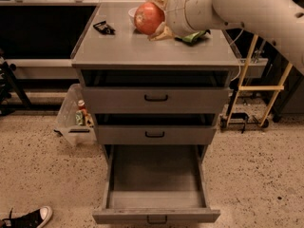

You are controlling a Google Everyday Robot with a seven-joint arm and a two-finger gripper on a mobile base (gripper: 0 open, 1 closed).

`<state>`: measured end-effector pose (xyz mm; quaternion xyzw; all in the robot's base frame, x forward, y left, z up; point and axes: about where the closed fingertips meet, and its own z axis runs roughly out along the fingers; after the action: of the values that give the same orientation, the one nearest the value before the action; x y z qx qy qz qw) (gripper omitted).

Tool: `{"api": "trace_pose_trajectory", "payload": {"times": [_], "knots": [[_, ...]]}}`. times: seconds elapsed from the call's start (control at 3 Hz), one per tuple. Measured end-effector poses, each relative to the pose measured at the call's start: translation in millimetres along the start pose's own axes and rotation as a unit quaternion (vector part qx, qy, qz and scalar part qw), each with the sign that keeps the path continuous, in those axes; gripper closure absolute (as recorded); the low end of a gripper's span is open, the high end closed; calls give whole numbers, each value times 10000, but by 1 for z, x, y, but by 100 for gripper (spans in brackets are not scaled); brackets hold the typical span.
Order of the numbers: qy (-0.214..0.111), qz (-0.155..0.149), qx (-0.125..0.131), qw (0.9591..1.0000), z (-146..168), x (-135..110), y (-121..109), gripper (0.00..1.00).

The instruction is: Pick apple from bottom drawer and place on counter

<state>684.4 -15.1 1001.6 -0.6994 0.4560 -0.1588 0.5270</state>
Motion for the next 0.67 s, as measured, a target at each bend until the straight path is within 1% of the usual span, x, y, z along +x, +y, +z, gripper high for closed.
{"api": "trace_pose_trajectory", "payload": {"times": [0.33,0.67], "knots": [[-46,637,-197,9978,22,38,10,100],[-309,1443,-356,9884,49,79,22,100]]}}
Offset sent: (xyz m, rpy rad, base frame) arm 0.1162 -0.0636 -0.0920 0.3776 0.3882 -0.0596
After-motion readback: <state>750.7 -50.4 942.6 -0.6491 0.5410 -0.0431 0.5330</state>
